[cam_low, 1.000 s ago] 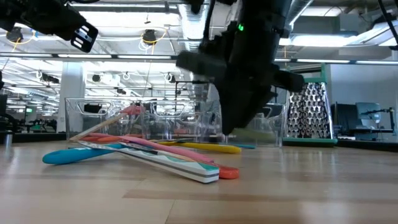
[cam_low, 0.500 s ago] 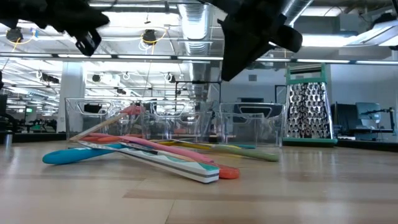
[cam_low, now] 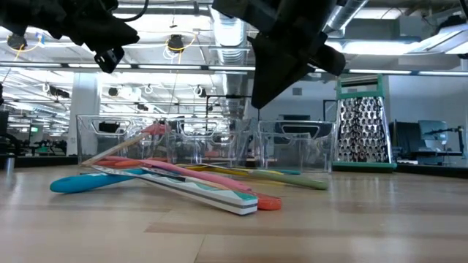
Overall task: Pick & Place Kitchen Items
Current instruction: Put the green knife into the middle transparent bin
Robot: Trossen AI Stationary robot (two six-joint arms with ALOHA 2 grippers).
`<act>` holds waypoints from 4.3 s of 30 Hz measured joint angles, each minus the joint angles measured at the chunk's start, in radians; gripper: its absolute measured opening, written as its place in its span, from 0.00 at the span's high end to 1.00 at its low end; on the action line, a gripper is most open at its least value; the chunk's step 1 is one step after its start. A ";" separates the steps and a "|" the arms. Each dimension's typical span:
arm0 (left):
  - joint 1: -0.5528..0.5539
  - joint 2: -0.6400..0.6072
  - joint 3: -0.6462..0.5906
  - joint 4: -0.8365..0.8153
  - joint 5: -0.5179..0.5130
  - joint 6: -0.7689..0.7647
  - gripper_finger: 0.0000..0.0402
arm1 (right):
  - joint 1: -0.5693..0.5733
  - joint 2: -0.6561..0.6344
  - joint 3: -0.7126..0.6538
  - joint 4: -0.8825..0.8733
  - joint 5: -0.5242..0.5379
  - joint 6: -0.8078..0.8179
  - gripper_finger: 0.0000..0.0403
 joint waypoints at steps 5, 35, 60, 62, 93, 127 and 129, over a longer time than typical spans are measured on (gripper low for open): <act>0.000 0.000 0.000 0.001 0.000 0.000 0.92 | -0.001 0.000 0.000 0.003 -0.047 0.005 1.00; 0.000 0.014 0.000 0.004 0.002 0.000 0.94 | -0.047 0.134 0.002 0.050 -0.101 0.058 0.70; 0.000 0.016 -0.001 0.001 0.001 0.000 0.94 | -0.088 0.201 0.008 0.043 -0.134 -0.002 0.62; 0.000 0.016 -0.001 0.001 0.001 0.000 0.94 | -0.089 0.207 0.009 0.040 -0.134 -0.003 0.63; 0.000 0.016 -0.054 0.041 -0.005 -0.029 0.94 | -0.096 0.224 0.006 0.052 -0.126 -0.018 0.90; 0.181 0.787 -0.055 0.624 0.171 -0.823 0.94 | -0.083 0.228 0.033 0.043 -0.081 -0.073 0.90; 0.185 0.815 -0.055 0.665 0.171 -0.823 0.94 | -0.083 0.228 0.033 0.047 -0.079 -0.073 0.90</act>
